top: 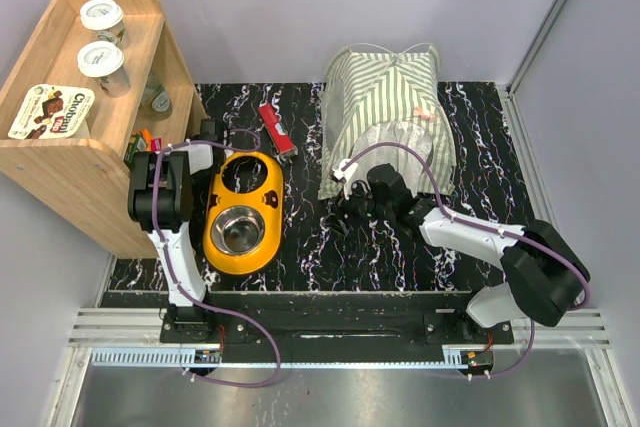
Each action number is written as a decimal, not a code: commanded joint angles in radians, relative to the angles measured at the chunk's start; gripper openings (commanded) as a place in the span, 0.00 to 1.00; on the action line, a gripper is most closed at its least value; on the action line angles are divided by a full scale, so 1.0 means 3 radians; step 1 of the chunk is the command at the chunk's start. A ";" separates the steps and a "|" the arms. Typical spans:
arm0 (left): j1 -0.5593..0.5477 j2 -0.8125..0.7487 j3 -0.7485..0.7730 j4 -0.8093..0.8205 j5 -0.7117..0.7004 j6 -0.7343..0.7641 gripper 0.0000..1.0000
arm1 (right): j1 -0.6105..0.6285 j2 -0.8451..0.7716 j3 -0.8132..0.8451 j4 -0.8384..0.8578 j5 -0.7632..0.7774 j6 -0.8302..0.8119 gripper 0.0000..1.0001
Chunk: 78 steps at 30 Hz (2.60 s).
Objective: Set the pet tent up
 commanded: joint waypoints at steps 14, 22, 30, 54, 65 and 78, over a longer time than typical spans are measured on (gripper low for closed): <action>0.0050 -0.0344 0.0214 -0.0812 0.0711 -0.0543 0.00 | 0.0033 -0.0101 0.0030 0.0075 -0.0064 -0.0089 0.63; -0.0302 -0.0998 0.0214 -0.1156 0.1468 -0.0747 0.00 | 0.0028 -0.0090 0.0051 0.0085 -0.0089 -0.0073 0.63; -0.0747 -0.1581 0.0209 -0.1589 0.1949 -0.0809 0.00 | 0.0033 -0.0075 0.0066 0.0064 -0.0089 -0.0073 0.63; -0.1131 -0.0983 0.0122 -0.1856 0.2961 -0.1024 0.54 | 0.0028 -0.0285 0.0056 -0.0125 -0.0048 0.0003 0.63; -0.0574 -0.1530 0.0414 -0.2076 0.2707 -0.1126 0.51 | 0.0028 -0.0254 0.0046 -0.0105 -0.0079 0.0044 0.63; -0.0175 -0.1603 -0.0767 -0.1274 0.1561 -0.0727 0.25 | 0.0033 -0.0279 0.0030 -0.0089 -0.0100 0.0049 0.63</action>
